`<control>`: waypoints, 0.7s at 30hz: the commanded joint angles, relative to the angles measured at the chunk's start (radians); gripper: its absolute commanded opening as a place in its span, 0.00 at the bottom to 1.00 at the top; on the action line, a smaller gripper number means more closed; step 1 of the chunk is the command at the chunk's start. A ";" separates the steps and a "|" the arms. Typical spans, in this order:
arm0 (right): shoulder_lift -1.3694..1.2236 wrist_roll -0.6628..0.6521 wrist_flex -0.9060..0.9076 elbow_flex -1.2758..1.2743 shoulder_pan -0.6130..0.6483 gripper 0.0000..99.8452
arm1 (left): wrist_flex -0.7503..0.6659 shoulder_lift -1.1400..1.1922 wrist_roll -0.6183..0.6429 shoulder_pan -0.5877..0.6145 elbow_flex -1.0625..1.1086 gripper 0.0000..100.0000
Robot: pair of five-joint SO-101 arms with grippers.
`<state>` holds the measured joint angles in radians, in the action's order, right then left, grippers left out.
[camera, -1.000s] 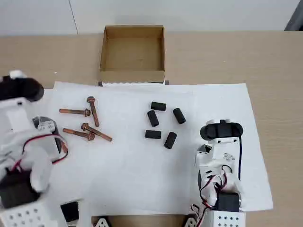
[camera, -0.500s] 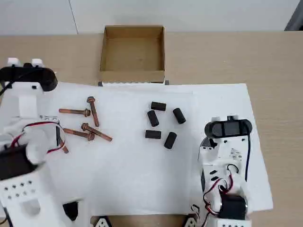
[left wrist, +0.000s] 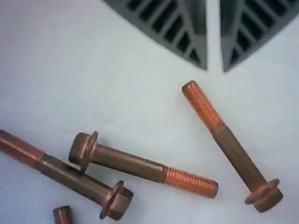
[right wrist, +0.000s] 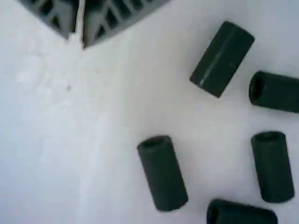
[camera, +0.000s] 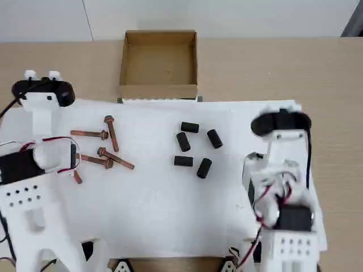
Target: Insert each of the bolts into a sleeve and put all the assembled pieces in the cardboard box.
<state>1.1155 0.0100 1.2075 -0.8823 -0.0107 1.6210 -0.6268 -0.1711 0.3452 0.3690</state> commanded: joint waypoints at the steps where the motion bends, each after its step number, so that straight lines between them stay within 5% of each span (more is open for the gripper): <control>1: -0.206 -0.011 0.058 0.210 0.005 0.00 | -0.002 0.034 0.002 0.000 -0.041 0.01; 8: -0.550 -0.071 0.163 0.502 0.042 0.00 | -0.005 0.115 0.002 0.000 -0.044 0.01; 21: -0.951 -0.160 0.189 0.819 0.292 0.00 | -0.054 0.130 0.003 0.000 -0.039 0.01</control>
<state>0.2209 -0.1358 1.3855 -0.1427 0.2593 1.5873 -0.4933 -0.1680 0.3468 0.3690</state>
